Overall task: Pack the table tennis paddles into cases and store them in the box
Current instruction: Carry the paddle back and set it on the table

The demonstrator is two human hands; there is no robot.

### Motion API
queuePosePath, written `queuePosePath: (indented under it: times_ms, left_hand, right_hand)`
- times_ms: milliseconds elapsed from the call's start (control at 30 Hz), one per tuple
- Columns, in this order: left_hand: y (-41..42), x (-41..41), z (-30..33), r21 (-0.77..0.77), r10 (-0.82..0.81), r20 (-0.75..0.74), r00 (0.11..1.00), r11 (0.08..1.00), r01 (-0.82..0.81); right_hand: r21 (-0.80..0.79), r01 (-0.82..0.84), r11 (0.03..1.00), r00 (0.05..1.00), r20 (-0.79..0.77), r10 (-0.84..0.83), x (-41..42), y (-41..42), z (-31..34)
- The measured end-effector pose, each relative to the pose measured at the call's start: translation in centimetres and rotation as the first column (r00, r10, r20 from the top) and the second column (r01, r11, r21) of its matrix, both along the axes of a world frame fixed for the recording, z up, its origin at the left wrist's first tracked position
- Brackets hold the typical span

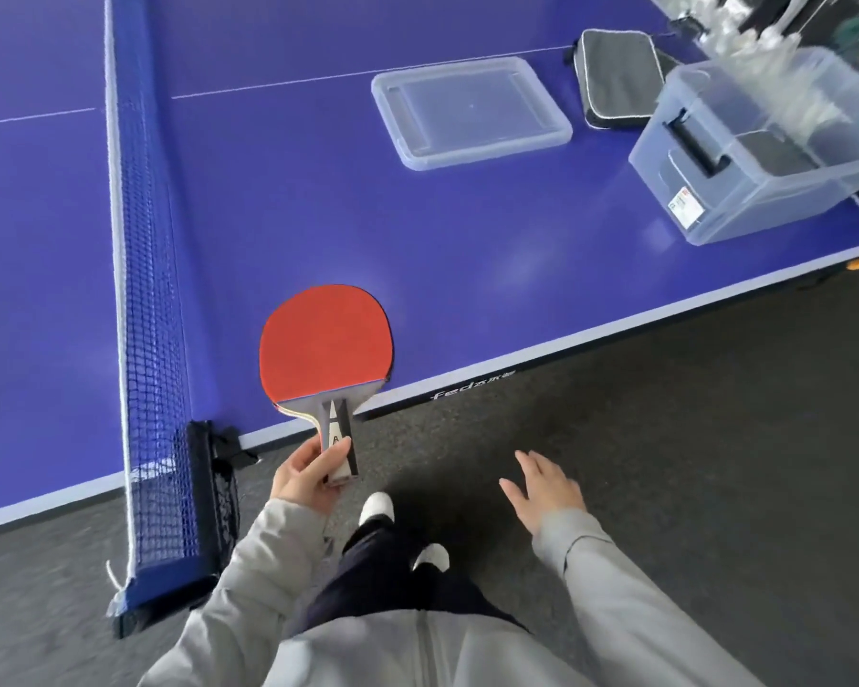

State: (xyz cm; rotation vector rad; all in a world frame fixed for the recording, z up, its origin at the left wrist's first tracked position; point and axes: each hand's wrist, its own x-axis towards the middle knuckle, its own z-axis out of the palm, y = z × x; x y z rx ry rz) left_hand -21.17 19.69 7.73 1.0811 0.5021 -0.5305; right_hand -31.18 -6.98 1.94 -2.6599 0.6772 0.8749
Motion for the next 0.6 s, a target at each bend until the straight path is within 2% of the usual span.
queuePosePath:
  times_ms: [333, 600]
  left_hand:
    - [0.1, 8.0, -2.5, 0.029, 0.188, -0.037, 0.982, 0.982, -0.187]
    - [1.6, 13.4, -3.9, 0.128, 0.228, -0.057, 0.972, 0.967, -0.220]
  right_hand:
    - [-0.067, -0.053, 0.996, 0.985, 0.160, 0.064, 8.4, -1.6, 1.2]
    - [-0.108, -0.121, 0.987, 0.965, 0.219, 0.143, 16.6, -1.6, 2.0]
